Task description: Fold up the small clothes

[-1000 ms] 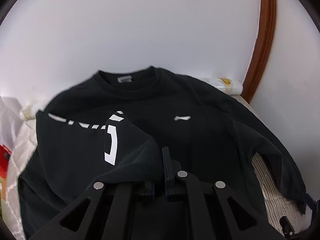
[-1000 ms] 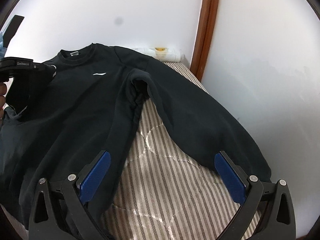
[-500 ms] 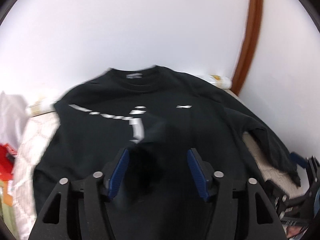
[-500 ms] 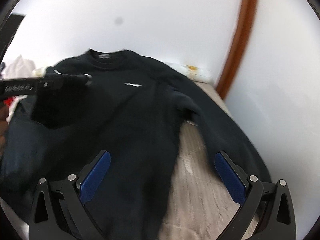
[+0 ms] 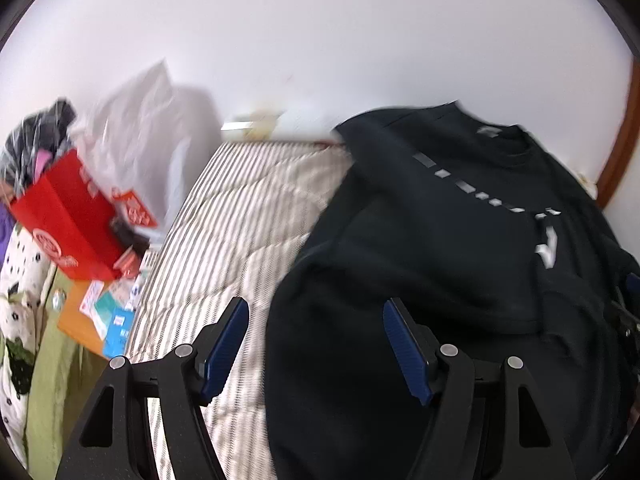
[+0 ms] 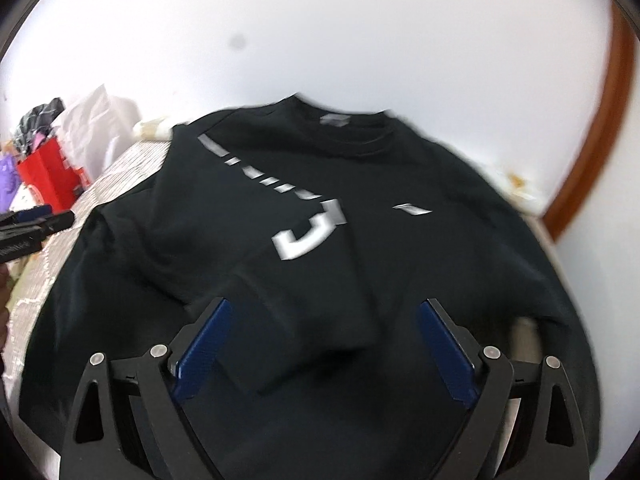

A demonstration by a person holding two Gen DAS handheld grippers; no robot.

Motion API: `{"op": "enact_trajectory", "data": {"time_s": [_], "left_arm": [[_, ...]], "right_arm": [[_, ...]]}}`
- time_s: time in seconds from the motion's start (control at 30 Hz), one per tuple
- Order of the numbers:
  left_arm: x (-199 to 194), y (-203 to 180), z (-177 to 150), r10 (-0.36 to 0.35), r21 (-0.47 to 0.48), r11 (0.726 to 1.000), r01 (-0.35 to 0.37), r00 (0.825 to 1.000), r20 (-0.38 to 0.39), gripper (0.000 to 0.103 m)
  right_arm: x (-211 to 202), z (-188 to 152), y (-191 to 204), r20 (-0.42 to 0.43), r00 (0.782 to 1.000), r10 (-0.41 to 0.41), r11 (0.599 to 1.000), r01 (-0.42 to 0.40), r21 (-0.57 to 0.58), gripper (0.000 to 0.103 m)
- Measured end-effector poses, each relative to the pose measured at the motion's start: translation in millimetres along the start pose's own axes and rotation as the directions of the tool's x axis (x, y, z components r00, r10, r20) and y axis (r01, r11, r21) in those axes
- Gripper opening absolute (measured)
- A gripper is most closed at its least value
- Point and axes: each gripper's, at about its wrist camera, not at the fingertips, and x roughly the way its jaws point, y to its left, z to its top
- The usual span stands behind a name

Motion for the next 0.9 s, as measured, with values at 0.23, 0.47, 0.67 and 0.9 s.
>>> {"op": "enact_trajectory", "data": {"time_s": [0.23,0.47,0.67,0.9], "left_arm": [[34,16,-7,-0.03,-0.02,0.999,0.029,0.999,-0.038,0.068],[42,11,-16,-0.061,-0.001,0.998,0.061,0.997,-0.053,0.068],[35,7,-18,-0.065,0.004,0.998,0.065,0.996,-0.053,0.068],[30,10,-30,-0.041,0.015,0.999,0.042,0.997,-0.07,0.068]], "right_arm": [[54,-11,55,-0.099,0.993,0.07,0.994,-0.077,-0.074,0.093],[70,-15,53,-0.111,0.994,0.024,0.995,-0.034,-0.092,0.031],[34,-1,-7,-0.003,0.999,0.044,0.999,-0.044,0.019,0.02],[17,8,-118,0.023,0.994,-0.109,0.96,0.099,0.262,0.016]]}}
